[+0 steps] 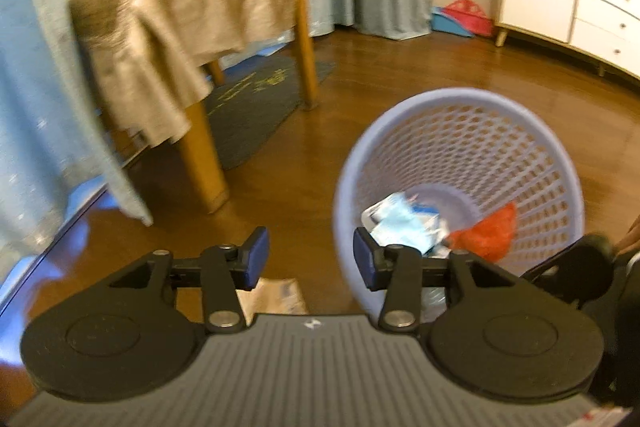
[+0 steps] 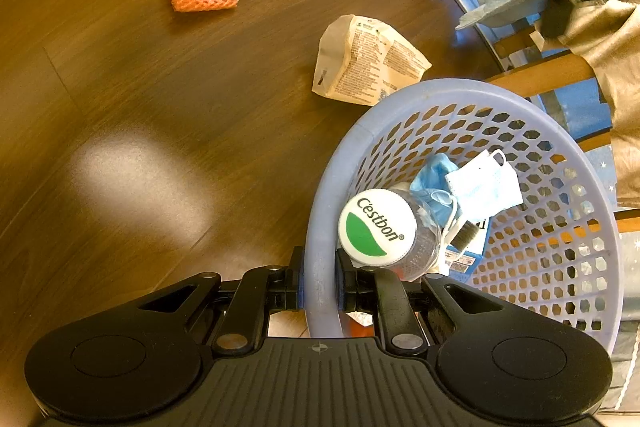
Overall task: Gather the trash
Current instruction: 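Move the open left gripper down to the crumpled paper packet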
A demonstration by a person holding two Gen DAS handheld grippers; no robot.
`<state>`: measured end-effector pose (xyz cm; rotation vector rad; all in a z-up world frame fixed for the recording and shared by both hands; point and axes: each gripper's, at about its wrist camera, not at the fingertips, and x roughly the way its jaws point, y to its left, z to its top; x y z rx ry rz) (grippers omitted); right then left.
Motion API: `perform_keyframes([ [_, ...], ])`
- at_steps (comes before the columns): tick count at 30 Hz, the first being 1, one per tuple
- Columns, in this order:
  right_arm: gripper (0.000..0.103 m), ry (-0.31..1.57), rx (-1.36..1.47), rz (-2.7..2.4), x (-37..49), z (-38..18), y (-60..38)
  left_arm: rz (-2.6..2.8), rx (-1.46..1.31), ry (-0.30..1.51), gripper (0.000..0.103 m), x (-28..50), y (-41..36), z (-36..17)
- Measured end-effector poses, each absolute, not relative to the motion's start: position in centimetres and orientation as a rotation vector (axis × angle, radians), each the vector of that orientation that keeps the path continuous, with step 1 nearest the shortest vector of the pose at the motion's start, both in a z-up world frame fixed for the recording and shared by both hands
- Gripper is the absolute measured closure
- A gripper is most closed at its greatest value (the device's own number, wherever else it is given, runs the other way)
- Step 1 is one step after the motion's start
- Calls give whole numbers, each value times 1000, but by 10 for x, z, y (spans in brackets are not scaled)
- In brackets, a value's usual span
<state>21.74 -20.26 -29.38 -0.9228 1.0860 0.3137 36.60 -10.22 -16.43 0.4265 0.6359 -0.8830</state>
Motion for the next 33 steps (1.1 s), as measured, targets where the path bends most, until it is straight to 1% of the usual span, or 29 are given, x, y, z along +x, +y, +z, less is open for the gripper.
perform_keyframes([
  [4, 92, 1086, -922, 313, 218, -294, -203, -826, 447, 654, 58, 371, -77, -171],
  [9, 92, 1086, -922, 313, 218, -294, -203, -771, 472, 693, 52, 372, -50, -184],
  [11, 92, 1086, -923, 313, 218, -294, -203, -753, 470, 711, 46, 371, -41, -190],
  [16, 92, 1085, -924, 313, 218, -294, -203, -730, 464, 746, 37, 371, -29, -206],
  [19, 92, 1085, -928, 312, 218, -294, -203, -722, 459, 758, 36, 373, -27, -214],
  [24, 92, 1085, -932, 313, 217, -295, -203, -707, 441, 773, 29, 378, -26, -224],
  [33, 92, 1084, -924, 310, 218, -294, -204, -697, 435, 805, 29, 384, -32, -241],
])
